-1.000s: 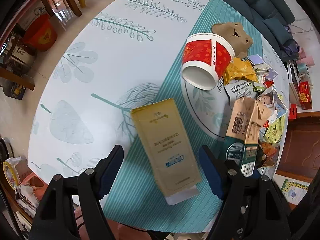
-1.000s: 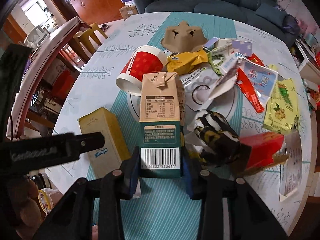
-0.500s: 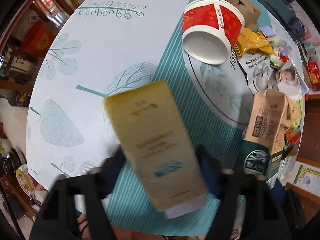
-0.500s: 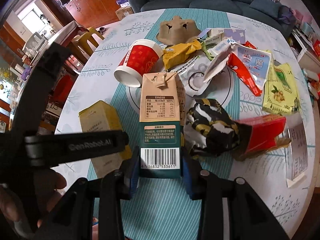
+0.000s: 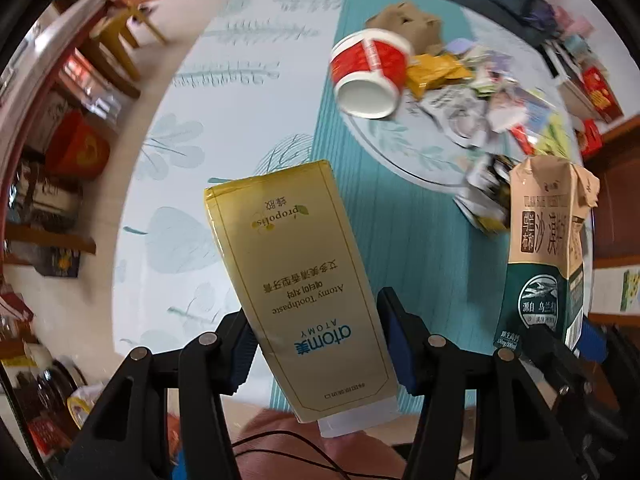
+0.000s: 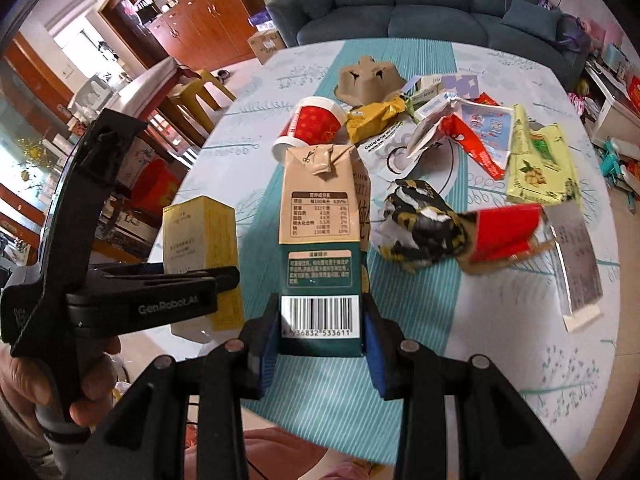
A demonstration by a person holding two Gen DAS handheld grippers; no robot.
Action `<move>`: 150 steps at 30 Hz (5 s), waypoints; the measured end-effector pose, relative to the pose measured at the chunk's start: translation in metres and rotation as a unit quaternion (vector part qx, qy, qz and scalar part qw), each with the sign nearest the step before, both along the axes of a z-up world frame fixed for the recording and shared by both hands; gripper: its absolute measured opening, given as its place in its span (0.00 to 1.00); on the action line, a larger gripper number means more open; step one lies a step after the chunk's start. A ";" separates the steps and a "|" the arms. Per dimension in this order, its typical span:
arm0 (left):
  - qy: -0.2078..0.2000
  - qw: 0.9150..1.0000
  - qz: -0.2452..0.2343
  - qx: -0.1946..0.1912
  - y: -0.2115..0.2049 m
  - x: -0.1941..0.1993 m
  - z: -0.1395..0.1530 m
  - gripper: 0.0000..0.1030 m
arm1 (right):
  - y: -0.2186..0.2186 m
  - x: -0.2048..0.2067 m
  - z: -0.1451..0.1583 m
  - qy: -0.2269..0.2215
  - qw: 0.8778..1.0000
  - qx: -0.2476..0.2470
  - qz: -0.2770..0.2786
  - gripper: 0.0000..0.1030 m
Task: Collect trash
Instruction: 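Grasp the yellow toothpaste box with left tool while right tool grasps the milk carton, then carry both boxes over the bin and open both tools to drop them, then move both tools back toward the trash pile on the table, then grasp the red box with left tool while right tool grasps the white box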
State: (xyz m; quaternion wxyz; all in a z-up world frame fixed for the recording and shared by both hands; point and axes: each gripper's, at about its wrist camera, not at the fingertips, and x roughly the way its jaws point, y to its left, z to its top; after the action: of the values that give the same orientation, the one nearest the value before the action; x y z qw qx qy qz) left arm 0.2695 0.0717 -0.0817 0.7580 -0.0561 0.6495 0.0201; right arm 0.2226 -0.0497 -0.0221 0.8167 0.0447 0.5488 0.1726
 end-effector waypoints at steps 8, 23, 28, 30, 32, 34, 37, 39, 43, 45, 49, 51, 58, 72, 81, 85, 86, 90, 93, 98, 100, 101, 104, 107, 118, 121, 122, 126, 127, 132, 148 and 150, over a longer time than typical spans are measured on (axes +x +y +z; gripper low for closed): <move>-0.086 0.995 -0.042 0.014 -0.024 -0.097 0.061 0.53 | -0.028 -0.071 0.031 -0.018 1.000 0.023 0.012 0.36; -0.085 0.995 -0.052 -0.008 -0.074 -0.238 0.058 0.54 | -0.075 -0.196 0.011 0.016 0.998 0.048 0.024 0.36; -0.071 0.995 -0.065 -0.010 -0.078 -0.251 0.047 0.54 | -0.082 -0.219 -0.004 0.035 0.998 0.059 0.011 0.36; -0.064 0.995 -0.078 -0.006 -0.083 -0.254 0.038 0.54 | -0.085 -0.226 -0.013 0.043 0.997 0.063 0.002 0.36; -0.055 0.994 -0.090 0.001 -0.088 -0.254 0.026 0.54 | -0.087 -0.230 -0.021 0.051 0.997 0.064 -0.007 0.36; -0.045 0.994 -0.102 0.003 -0.093 -0.256 0.012 0.54 | -0.089 -0.234 -0.035 0.066 0.995 0.066 -0.022 0.36; -0.030 0.993 -0.117 0.007 -0.097 -0.258 -0.012 0.54 | -0.092 -0.236 -0.059 0.091 0.992 0.071 -0.049 0.36; -0.022 0.992 -0.125 0.002 -0.098 -0.256 -0.031 0.54 | -0.094 -0.237 -0.079 0.106 0.990 0.071 -0.065 0.36; -0.015 0.991 -0.133 -0.030 -0.094 -0.251 -0.072 0.54 | -0.094 -0.235 -0.125 0.128 0.985 0.067 -0.095 0.36; -0.012 0.990 -0.138 -0.038 -0.093 -0.246 -0.101 0.54 | -0.092 -0.233 -0.150 0.134 0.983 0.060 -0.108 0.36; -0.010 0.988 -0.150 -0.036 -0.096 -0.236 -0.157 0.54 | -0.085 -0.226 -0.214 0.151 0.978 0.052 -0.133 0.36; -0.014 0.987 -0.157 -0.028 -0.098 -0.231 -0.187 0.54 | -0.081 -0.222 -0.242 0.153 0.977 0.045 -0.139 0.37; -0.026 0.987 -0.160 0.000 -0.096 -0.217 -0.257 0.63 | -0.073 -0.204 -0.327 0.171 0.971 0.039 -0.166 0.37; -0.069 0.987 -0.149 -0.003 -0.081 -0.220 -0.264 0.87 | -0.079 -0.198 -0.353 0.167 0.967 0.041 -0.187 0.65; -0.063 0.987 -0.147 -0.025 -0.065 -0.234 -0.186 0.87 | -0.084 -0.219 -0.283 0.157 0.967 0.046 -0.195 0.65; -0.072 0.986 -0.144 -0.032 -0.057 -0.242 -0.127 0.87 | -0.081 -0.228 -0.224 0.141 0.970 0.050 -0.191 0.65; -0.074 0.986 -0.144 -0.032 -0.053 -0.240 -0.112 0.87 | -0.079 -0.230 -0.210 0.135 0.971 0.051 -0.190 0.65; -0.097 0.983 -0.151 -0.030 -0.043 -0.246 -0.054 0.87 | -0.071 -0.236 -0.142 0.101 0.977 0.053 -0.180 0.65; -0.117 0.978 -0.169 -0.033 -0.040 -0.248 -0.016 0.87 | -0.063 -0.239 -0.095 0.065 0.982 0.048 -0.172 0.65; -0.154 0.967 -0.201 -0.035 -0.044 -0.245 0.037 0.87 | -0.056 -0.242 -0.032 0.004 0.985 0.032 -0.171 0.65; -0.175 0.961 -0.212 -0.034 -0.045 -0.242 0.050 0.87 | -0.055 -0.242 -0.010 -0.021 0.984 0.027 -0.177 0.65; -0.188 0.957 -0.218 -0.030 -0.047 -0.239 0.060 0.87 | -0.054 -0.241 -0.005 -0.030 0.983 0.027 -0.180 0.65; -0.205 0.952 -0.227 -0.027 -0.054 -0.232 0.080 0.87 | -0.058 -0.236 0.015 -0.054 0.980 0.025 -0.188 0.65; -0.218 0.948 -0.229 -0.030 -0.061 -0.221 0.096 0.87 | -0.066 -0.229 0.028 -0.068 0.978 0.017 -0.198 0.65; -0.214 0.949 -0.227 -0.040 -0.121 -0.132 0.109 0.87 | -0.122 -0.156 0.045 -0.094 0.974 -0.019 -0.207 0.65; -0.199 0.950 -0.236 -0.041 -0.148 -0.096 0.096 0.87 | -0.149 -0.115 0.040 -0.096 0.976 -0.028 -0.194 0.65; -0.187 0.951 -0.242 -0.041 -0.159 -0.080 0.089 0.87 | -0.155 -0.104 0.038 -0.094 0.977 -0.031 -0.190 0.65; -0.155 0.955 -0.253 -0.031 -0.186 -0.028 0.063 0.87 | -0.185 -0.046 0.019 -0.076 0.982 -0.052 -0.164 0.65; -0.147 0.955 -0.255 -0.026 -0.193 -0.016 0.056 0.87 | -0.191 -0.031 0.012 -0.069 0.984 -0.057 -0.156 0.65; -0.100 0.955 -0.279 0.006 -0.226 0.034 0.017 0.87 | -0.206 0.027 -0.027 -0.033 0.991 -0.079 -0.098 0.65; -0.003 0.952 -0.297 0.068 -0.273 0.093 -0.059 0.87 | -0.210 0.085 -0.092 0.031 0.995 -0.092 0.008 0.71; 0.005 0.953 -0.293 0.071 -0.275 0.098 -0.066 0.81 | -0.212 0.085 -0.090 0.030 0.995 -0.092 0.011 0.65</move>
State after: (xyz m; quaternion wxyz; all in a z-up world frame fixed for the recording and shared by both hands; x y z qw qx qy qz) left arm 0.3671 -0.2033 -0.1475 0.7296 0.1912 0.6377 -0.1565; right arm 0.3078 -0.2621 -0.1124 0.7984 -0.0319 0.5873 0.1292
